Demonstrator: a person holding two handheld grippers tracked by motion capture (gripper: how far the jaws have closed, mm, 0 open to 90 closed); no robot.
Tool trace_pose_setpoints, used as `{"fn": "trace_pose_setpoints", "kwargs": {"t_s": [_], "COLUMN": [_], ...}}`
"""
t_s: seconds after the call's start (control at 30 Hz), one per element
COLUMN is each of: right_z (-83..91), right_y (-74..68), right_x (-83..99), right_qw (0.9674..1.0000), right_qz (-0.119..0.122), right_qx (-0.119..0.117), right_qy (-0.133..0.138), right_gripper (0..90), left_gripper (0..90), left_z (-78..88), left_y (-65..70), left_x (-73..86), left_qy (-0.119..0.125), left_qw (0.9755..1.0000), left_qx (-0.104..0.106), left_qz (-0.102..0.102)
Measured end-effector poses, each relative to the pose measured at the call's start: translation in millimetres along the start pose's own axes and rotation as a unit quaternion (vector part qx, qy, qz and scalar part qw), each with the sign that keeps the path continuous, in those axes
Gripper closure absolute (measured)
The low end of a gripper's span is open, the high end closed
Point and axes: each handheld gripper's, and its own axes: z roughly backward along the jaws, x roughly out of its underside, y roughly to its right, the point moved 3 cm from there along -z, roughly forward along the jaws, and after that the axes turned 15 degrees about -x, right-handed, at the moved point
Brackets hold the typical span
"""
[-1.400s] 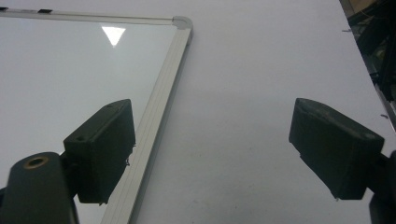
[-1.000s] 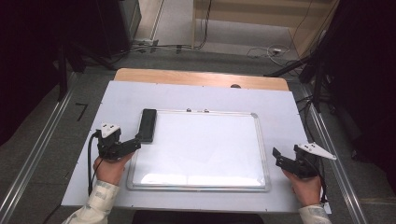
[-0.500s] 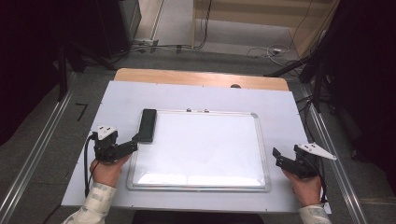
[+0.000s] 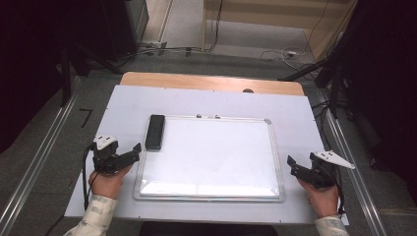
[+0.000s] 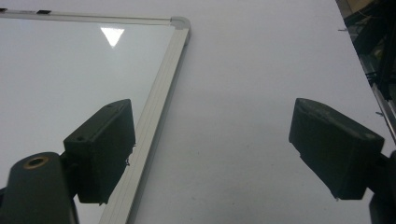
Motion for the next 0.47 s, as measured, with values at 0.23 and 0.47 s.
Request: {"fn": "trace_pose_setpoints", "kwargs": {"t_s": [0.23, 0.47], "right_z": [0.0, 5.9], "right_y": [-0.1, 1.3], "right_x": [0.7, 3.0], "right_qw": [1.0000, 1.0000], "right_qz": [-0.001, -0.004], "right_qx": [-0.001, 0.001], "right_qy": [-0.001, 0.001], "right_gripper": [13.2, 13.1], "left_gripper": [19.4, 19.4], "left_z": [0.5, 0.8], "left_y": [-8.8, -16.4], "left_x": [4.1, 7.8], "left_qy": [-0.004, -0.008], "left_qw": [1.0000, 0.9999], "left_qx": [-0.007, -0.013], "left_qz": [0.003, 0.004]}}
